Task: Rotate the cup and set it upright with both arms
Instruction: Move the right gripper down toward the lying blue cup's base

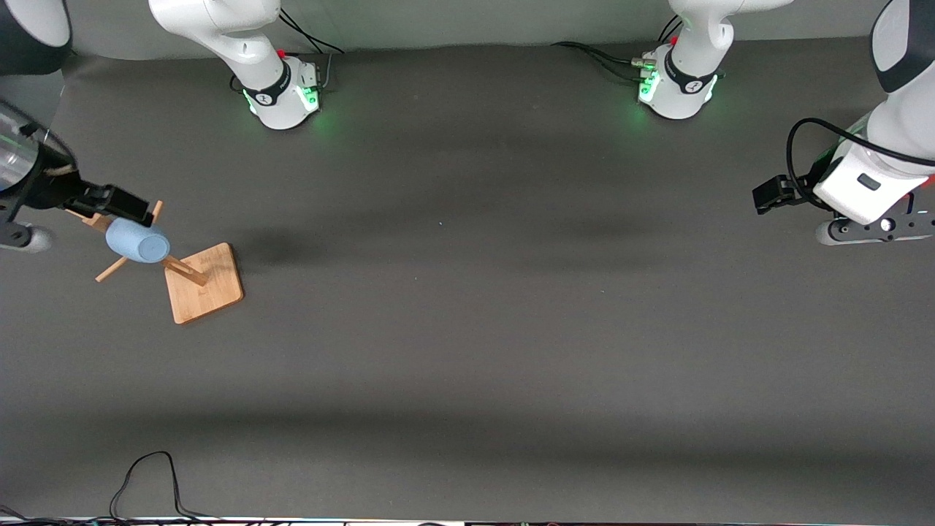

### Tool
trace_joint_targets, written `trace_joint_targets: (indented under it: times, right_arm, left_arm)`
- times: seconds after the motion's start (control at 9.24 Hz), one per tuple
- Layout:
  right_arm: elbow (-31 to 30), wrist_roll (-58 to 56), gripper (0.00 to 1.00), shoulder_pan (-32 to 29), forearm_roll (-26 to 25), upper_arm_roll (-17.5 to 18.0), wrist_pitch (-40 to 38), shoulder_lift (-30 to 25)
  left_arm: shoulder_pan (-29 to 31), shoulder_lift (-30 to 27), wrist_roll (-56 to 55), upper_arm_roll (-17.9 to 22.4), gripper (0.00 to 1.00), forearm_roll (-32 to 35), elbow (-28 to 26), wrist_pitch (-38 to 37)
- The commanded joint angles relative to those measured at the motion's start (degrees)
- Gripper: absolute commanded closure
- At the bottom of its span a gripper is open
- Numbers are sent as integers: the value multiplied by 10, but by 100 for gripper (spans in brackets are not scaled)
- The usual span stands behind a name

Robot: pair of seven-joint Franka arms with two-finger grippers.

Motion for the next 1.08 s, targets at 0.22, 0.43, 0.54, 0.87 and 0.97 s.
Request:
trace_joint_targets:
  times: [0.22, 0.43, 0.54, 0.87, 0.97]
  right_arm:
    - [29, 297, 0, -11, -1, -24, -14, 45]
    - [35, 304, 0, -11, 0, -29, -10, 53]
    - [64, 298, 0, -7, -7, -25, -10, 88]
    - [90, 56, 0, 10, -45, -23, -19, 109]
    - [83, -54, 0, 11, -50, -24, -45, 107]
  left_arm:
    - [-6, 6, 8, 2, 0, -6, 11, -6]
    - [-6, 6, 8, 2, 0, -6, 11, -6]
    - [-6, 6, 8, 2, 0, -6, 12, -6]
    - [-6, 7, 8, 2, 0, -6, 12, -7]
    - [-6, 7, 8, 2, 0, -6, 12, -7]
